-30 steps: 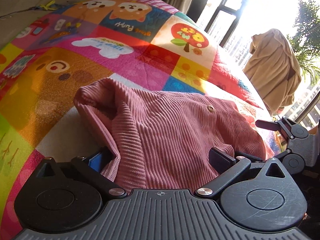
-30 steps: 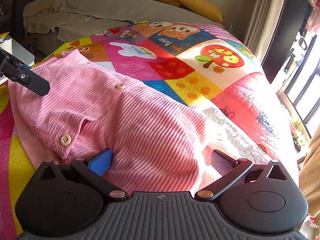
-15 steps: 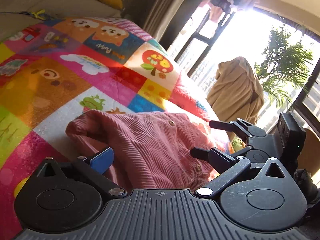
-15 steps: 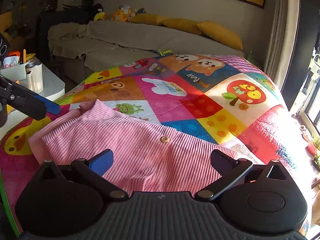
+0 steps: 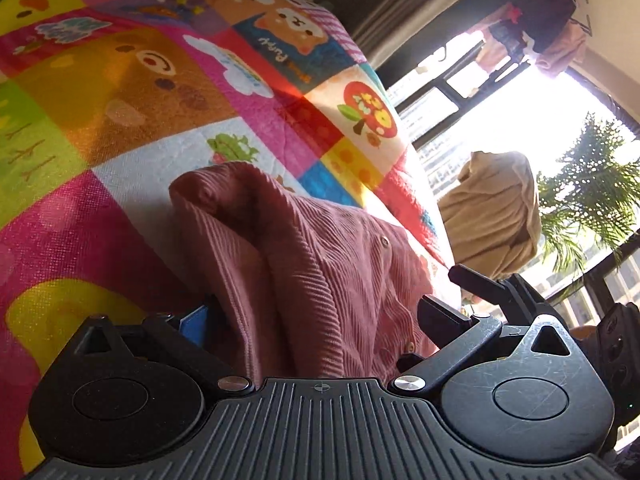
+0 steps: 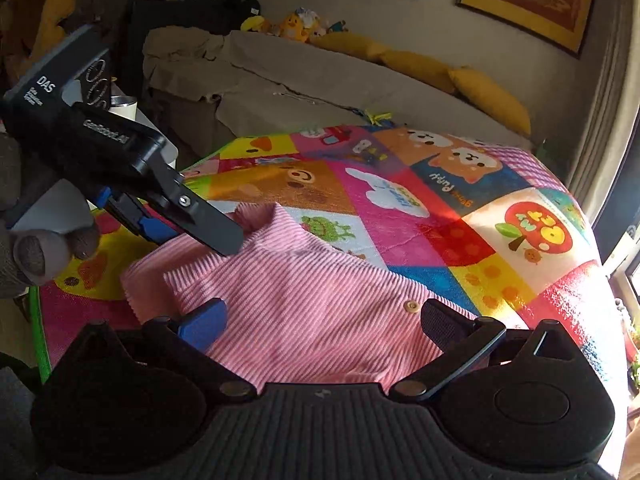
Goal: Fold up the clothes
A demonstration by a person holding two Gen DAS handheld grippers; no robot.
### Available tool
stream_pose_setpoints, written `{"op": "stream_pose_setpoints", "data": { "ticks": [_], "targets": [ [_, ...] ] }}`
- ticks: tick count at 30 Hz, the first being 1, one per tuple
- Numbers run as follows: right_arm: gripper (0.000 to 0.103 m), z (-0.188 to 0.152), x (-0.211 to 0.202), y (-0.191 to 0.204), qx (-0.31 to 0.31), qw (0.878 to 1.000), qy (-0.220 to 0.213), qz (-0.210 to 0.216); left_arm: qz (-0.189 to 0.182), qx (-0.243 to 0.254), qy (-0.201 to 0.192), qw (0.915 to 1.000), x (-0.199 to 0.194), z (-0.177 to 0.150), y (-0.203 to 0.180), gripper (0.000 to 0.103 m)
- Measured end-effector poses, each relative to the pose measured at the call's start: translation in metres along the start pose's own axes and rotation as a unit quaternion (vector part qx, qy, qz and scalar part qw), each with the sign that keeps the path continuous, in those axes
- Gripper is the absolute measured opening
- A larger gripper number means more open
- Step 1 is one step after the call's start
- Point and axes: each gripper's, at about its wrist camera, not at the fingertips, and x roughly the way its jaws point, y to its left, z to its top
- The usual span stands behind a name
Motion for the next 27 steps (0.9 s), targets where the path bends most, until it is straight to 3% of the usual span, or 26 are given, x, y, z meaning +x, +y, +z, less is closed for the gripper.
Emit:
{"op": "stream_pose_setpoints", "data": {
  "ticks": [4,7,10,13,18,21,27],
  "targets": [
    [0.103,0.004,0.017,0.038,-0.062,0.997,0.001,0.044,-0.07,-0.008,0.018,0.9973,0.008,0.014,-0.02,0.103],
    [0.103,0.003,0.032,0.059,-0.106,0.993,-0.005,0.051,-0.083,-0.003,0.012,0.9965,0.003,0.023,-0.029,0.103],
    [0.103,0.003,0.047,0.067,-0.128,0.992,-0.017,0.01,-0.066,-0.003,0.003,0.9978,-0.001,0.027,-0.03,0.103],
    [0.103,0.009,0.055,0.045,-0.075,0.996,-0.023,-0.046,-0.057,-0.014,-0.019,0.9981,-0.012,0.031,-0.022,0.103],
    [0.103,0.018,0.038,-0.015,0.059,0.996,-0.042,-0.057,-0.021,-0.064,-0.077,0.9948,-0.036,0.04,0.008,0.103],
    [0.103,0.016,0.035,-0.026,0.073,0.995,-0.044,-0.059,-0.017,-0.089,-0.064,0.9938,-0.027,0.038,0.019,0.103],
    [0.103,0.007,0.033,-0.015,0.042,0.998,-0.032,-0.03,-0.06,-0.102,-0.002,0.9929,0.018,0.035,0.012,0.103]
  ]
}}
